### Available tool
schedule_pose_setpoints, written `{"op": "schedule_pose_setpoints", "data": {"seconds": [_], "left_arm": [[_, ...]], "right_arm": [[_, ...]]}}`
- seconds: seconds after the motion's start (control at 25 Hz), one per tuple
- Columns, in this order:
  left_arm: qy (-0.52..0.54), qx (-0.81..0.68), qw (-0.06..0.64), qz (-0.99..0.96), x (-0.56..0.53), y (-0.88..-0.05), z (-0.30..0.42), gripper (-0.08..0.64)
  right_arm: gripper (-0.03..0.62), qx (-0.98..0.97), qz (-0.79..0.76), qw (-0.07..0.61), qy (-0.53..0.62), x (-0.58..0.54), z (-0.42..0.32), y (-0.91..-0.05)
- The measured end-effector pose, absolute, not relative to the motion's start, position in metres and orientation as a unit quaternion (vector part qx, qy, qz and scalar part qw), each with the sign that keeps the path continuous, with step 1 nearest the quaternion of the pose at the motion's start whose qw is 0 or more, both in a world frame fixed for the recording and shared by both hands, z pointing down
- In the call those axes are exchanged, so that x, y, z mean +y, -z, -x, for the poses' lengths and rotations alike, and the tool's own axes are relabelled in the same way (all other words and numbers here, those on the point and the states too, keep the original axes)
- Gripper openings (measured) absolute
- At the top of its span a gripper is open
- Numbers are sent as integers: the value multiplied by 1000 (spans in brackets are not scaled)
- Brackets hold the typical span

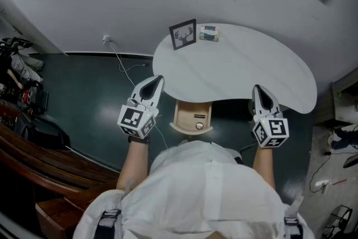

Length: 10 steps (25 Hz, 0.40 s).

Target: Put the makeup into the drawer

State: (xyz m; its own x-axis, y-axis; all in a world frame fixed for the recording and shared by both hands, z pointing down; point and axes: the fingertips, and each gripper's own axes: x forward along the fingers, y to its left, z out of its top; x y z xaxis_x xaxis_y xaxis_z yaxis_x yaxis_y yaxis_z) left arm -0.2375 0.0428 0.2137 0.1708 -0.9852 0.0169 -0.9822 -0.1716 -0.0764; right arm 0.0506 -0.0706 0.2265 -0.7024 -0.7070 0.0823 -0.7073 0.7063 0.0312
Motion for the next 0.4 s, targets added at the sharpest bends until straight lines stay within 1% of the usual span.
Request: {"op": "schedule_pose_setpoints", "data": {"seconds": [0.4], "left_arm": [[31, 647, 22, 761, 48, -213, 254, 18]], "right_arm": [[9, -924, -378, 47, -3, -71, -35, -228]]}}
